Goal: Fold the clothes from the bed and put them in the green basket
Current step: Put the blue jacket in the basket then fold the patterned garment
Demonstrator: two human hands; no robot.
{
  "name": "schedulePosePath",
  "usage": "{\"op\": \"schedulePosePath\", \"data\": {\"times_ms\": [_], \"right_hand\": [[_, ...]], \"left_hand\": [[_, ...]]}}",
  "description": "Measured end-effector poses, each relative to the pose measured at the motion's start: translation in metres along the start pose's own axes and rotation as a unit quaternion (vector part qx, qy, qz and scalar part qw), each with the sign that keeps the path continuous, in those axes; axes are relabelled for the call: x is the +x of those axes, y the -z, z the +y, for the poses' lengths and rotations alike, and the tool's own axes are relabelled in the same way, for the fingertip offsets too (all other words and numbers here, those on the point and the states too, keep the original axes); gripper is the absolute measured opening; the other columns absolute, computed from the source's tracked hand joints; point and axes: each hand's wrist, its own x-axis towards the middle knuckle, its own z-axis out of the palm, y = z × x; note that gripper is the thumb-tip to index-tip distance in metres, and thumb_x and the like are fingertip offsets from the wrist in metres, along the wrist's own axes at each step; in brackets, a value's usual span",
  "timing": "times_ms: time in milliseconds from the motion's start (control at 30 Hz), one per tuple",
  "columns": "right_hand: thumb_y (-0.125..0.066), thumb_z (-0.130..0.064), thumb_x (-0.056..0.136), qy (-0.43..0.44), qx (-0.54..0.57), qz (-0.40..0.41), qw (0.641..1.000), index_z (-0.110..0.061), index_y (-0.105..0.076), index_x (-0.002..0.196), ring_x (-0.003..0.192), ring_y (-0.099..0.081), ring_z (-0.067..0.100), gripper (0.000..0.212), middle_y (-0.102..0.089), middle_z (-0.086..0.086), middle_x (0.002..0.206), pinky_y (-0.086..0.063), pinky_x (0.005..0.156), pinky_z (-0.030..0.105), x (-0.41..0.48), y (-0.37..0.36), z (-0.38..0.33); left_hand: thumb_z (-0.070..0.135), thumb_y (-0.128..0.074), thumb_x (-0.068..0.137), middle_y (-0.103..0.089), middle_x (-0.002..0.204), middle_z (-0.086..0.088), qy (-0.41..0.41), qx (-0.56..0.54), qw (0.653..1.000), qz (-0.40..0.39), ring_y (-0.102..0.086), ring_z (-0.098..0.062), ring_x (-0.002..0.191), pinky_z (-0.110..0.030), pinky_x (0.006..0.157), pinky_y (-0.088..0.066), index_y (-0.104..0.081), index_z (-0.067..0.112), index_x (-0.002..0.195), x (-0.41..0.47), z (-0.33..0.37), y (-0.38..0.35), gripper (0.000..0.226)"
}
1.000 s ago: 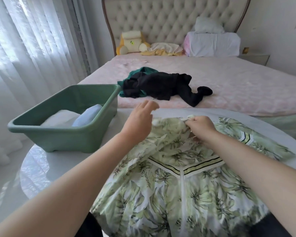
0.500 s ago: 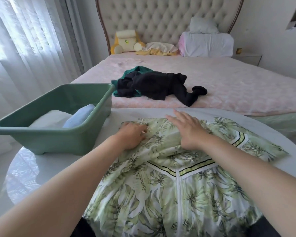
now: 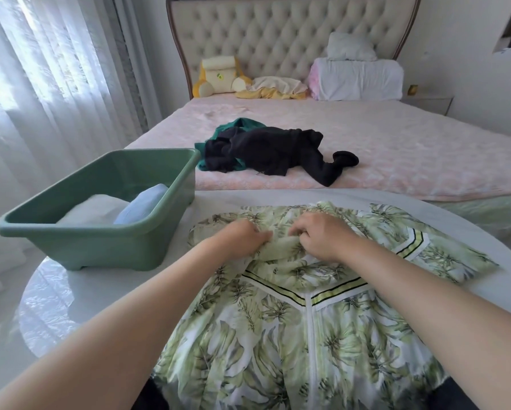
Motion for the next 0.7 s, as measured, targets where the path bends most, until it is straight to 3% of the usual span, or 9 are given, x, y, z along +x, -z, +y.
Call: {"op": "schedulePosePath", "data": {"times_ms": [67,167,233,300,367,467,567,633,700], "right_hand": [[-0.041,-0.012,0.098,-0.008,0.009,0.038,0.999,-0.028,-0.06,0.132,0.119,-0.057,0.021,0.043,-0.054,-0.005,0.141,-0.05,0.097,0.042,0.001,-0.001,0.003],[-0.049,0.001,0.093,0.026,-0.066,0.092,0.993,-0.029,-0.042,0.147,0.115,-0.056,0.027,0.062,-0.03,0.002,0.155,-0.051,0.092,0.041,0.002,-0.001,0.003],[-0.052,0.013,0.08,0.074,-0.16,0.104,0.979,-0.037,-0.023,0.154,0.136,-0.032,0.028,0.093,-0.003,0.006,0.164,-0.036,0.11,0.04,0.002,0.005,-0.002],[-0.051,0.017,0.074,0.121,-0.232,0.07,0.963,-0.044,-0.02,0.154,0.148,0.0,0.027,0.105,0.017,0.007,0.164,-0.013,0.12,0.045,-0.003,0.017,-0.011],[-0.052,0.011,0.079,0.145,-0.292,0.015,0.945,-0.039,-0.042,0.143,0.152,0.01,0.029,0.083,0.009,0.008,0.166,0.0,0.123,0.051,-0.007,0.024,-0.019],[-0.059,-0.005,0.086,0.182,-0.355,-0.01,0.917,-0.034,-0.066,0.113,0.147,-0.02,0.027,0.04,-0.034,0.004,0.152,0.001,0.123,0.056,-0.014,0.024,-0.023],[-0.057,-0.008,0.085,0.192,-0.386,0.017,0.902,-0.033,-0.054,0.081,0.121,-0.045,0.024,0.026,-0.052,-0.002,0.121,-0.012,0.121,0.057,-0.018,0.028,-0.022],[-0.05,0.0,0.084,0.165,-0.375,0.002,0.912,-0.026,-0.049,0.081,0.101,-0.052,0.02,0.026,-0.054,-0.005,0.103,-0.03,0.114,0.048,-0.021,0.031,-0.022],[-0.046,0.008,0.082,0.149,-0.327,-0.003,0.933,-0.021,-0.047,0.08,0.081,-0.054,0.018,0.03,-0.052,-0.006,0.084,-0.039,0.101,0.038,-0.022,0.029,-0.016]], "left_hand": [[0.047,-0.063,0.093,-0.056,0.062,0.0,0.004,-0.022,1.0,-0.006,-0.048,-0.017,0.057,-0.026,0.058,-0.044,-0.063,0.01,0.071,-0.001,0.006,-0.001,0.043],[0.034,-0.069,0.089,-0.07,0.08,0.002,-0.015,-0.075,0.997,-0.006,-0.055,-0.014,0.06,-0.022,0.055,-0.048,-0.073,0.021,0.097,-0.008,0.018,0.002,0.016],[0.03,-0.069,0.087,-0.07,0.082,0.001,-0.075,-0.09,0.993,-0.019,-0.052,-0.012,0.057,-0.024,0.054,-0.047,-0.07,0.031,0.103,-0.014,0.025,0.004,0.016],[0.025,-0.073,0.085,-0.064,0.078,0.006,-0.135,-0.092,0.985,-0.063,-0.051,-0.01,0.061,-0.026,0.06,-0.046,-0.068,0.036,0.105,-0.022,0.026,0.006,0.024],[0.024,-0.077,0.081,-0.06,0.078,0.011,-0.163,-0.095,0.976,-0.113,-0.051,-0.007,0.062,-0.023,0.062,-0.045,-0.067,0.039,0.106,-0.031,0.025,0.008,0.031],[0.029,-0.084,0.075,-0.061,0.096,0.014,-0.152,-0.102,0.973,-0.14,-0.058,-0.005,0.077,-0.025,0.075,-0.052,-0.059,0.037,0.117,-0.042,0.023,0.011,0.05],[0.043,-0.088,0.068,-0.056,0.111,0.013,-0.088,0.046,0.978,-0.183,-0.058,-0.01,0.099,-0.032,0.093,-0.05,-0.045,0.034,0.128,-0.049,0.013,0.016,0.074],[0.031,-0.082,0.075,-0.052,0.102,0.014,-0.068,0.143,0.97,-0.184,-0.056,-0.01,0.092,-0.028,0.084,-0.05,-0.049,0.029,0.123,-0.052,0.008,0.014,0.058],[0.009,-0.062,0.084,-0.051,0.092,0.01,-0.067,0.19,0.971,-0.132,-0.053,-0.011,0.078,-0.024,0.066,-0.049,-0.056,0.021,0.113,-0.051,0.006,0.015,0.032]]}}
